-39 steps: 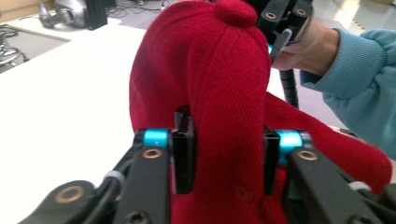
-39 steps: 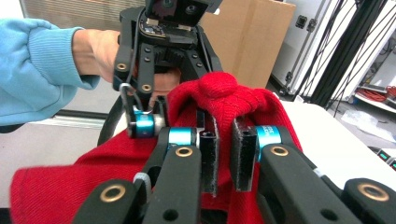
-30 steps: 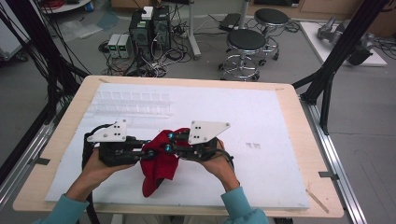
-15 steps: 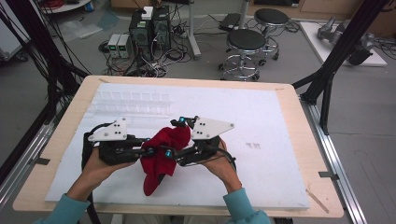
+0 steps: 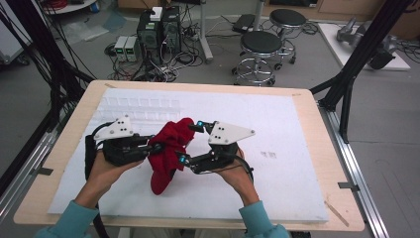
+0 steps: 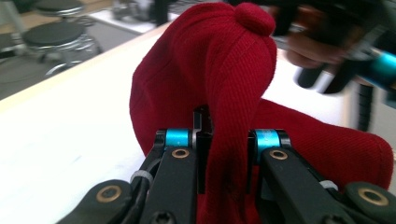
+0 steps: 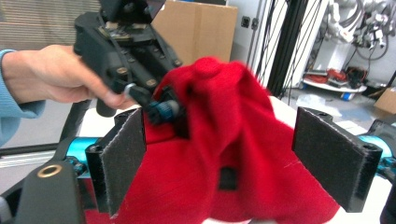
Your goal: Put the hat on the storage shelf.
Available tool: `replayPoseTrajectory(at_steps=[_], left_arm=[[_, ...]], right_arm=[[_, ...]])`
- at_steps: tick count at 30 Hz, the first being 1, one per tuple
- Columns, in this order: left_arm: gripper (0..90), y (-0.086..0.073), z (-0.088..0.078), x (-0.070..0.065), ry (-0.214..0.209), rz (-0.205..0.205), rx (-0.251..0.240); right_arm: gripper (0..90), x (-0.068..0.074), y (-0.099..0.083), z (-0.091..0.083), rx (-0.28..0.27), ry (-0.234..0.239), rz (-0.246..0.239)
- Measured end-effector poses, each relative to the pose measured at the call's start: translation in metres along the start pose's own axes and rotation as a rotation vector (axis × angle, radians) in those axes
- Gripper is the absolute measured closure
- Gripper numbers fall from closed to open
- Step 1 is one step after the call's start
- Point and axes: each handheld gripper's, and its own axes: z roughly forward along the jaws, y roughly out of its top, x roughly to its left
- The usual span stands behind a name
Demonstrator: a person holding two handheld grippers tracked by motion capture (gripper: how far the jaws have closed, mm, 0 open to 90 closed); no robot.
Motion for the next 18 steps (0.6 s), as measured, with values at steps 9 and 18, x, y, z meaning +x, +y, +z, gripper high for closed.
replayPoseTrajectory(at_steps=[9, 18], left_arm=[[83.5, 0.007, 0.003, 0.011, 0.075, -0.026, -0.012], [83.5, 0.022, 0.009, 0.017, 0.127, -0.034, -0.022]], right_arm=[[17.0, 0.003, -0.001, -0.001, 0.009, -0.010, 0.031], [17.4, 0.010, -0.002, -0.005, 0.027, -0.027, 0.062]])
